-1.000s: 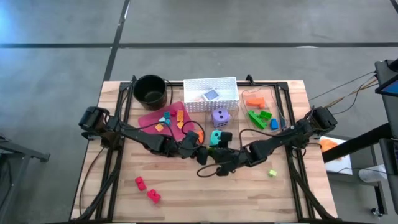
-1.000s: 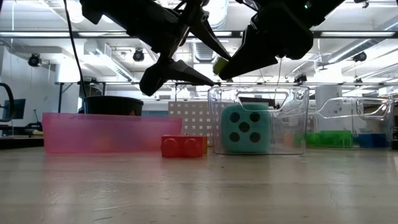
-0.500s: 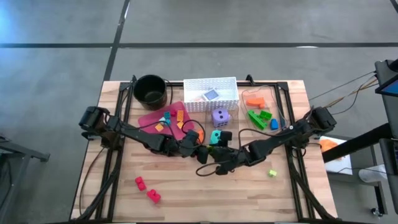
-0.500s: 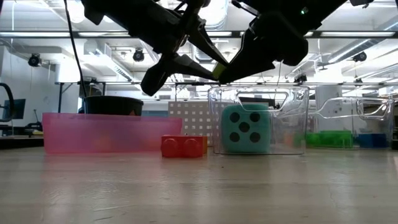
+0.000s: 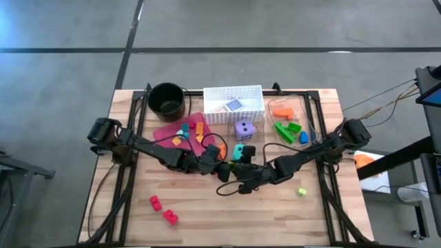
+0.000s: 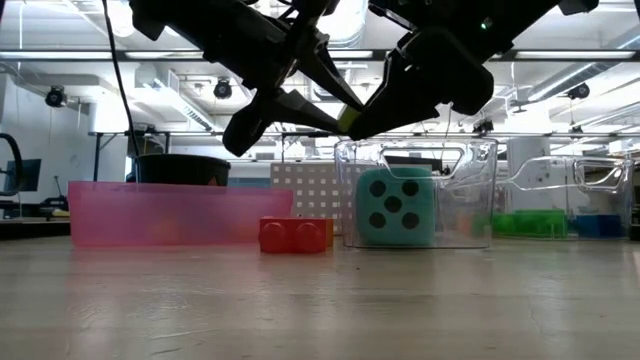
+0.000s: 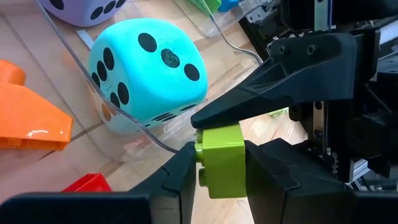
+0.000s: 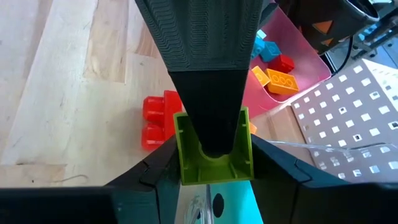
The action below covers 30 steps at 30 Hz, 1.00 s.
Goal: Pick & Place Toys
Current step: Put the small green game piece into the red bin
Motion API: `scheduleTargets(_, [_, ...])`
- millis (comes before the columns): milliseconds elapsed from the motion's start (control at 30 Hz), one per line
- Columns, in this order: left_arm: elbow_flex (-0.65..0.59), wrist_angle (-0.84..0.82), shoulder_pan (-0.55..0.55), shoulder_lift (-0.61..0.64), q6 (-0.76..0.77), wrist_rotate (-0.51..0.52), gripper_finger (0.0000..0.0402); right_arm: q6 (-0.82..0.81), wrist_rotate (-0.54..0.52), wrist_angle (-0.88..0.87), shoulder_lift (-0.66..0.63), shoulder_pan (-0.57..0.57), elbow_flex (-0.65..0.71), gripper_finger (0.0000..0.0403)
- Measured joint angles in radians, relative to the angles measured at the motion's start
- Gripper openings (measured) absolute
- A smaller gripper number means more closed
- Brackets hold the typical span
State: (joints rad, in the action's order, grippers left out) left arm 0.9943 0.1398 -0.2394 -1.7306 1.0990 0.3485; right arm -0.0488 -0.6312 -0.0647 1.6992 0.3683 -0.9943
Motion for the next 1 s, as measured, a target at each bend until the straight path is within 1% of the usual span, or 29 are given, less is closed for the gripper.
scheduleTargets(100, [0.000,-0.001,0.000,0.000,-0.004,-0.001,0.0106,0.000,0.010,0.001,0.000,-0.001,0.000,0.0175])
scheduleTargets(300, [0.000,-0.011,0.003,0.000,-0.007,-0.003,0.0104,-0.004,0.042,-0.003,-0.002,-0.003,-0.023,0.0237])
scheduleTargets(367, [0.000,-0.011,0.003,0.000,-0.009,-0.003,0.0103,-0.004,0.041,-0.018,-0.002,-0.003,-0.034,0.0258])
scheduleTargets(467, [0.000,-0.011,0.003,0.000,-0.021,-0.003,0.0103,-0.004,0.041,-0.089,-0.002,-0.003,-0.058,0.0284])
scheduleTargets(633, [0.000,-0.012,0.010,0.000,-0.029,-0.004,0.0103,-0.010,0.041,-0.245,-0.002,0.003,-0.114,0.0313])
scheduleTargets(767, [0.000,-0.020,0.018,0.007,-0.058,-0.010,0.0103,-0.069,0.040,-0.434,-0.003,0.014,-0.203,0.0322])
scheduleTargets(867, [0.001,-0.056,0.031,0.034,-0.083,0.000,0.0103,-0.131,0.040,-0.598,-0.003,0.021,-0.270,0.0323])
scheduleTargets(1000, [0.001,-0.168,0.050,0.103,-0.103,0.014,0.0103,-0.182,0.037,-0.771,-0.004,0.031,-0.345,0.0323])
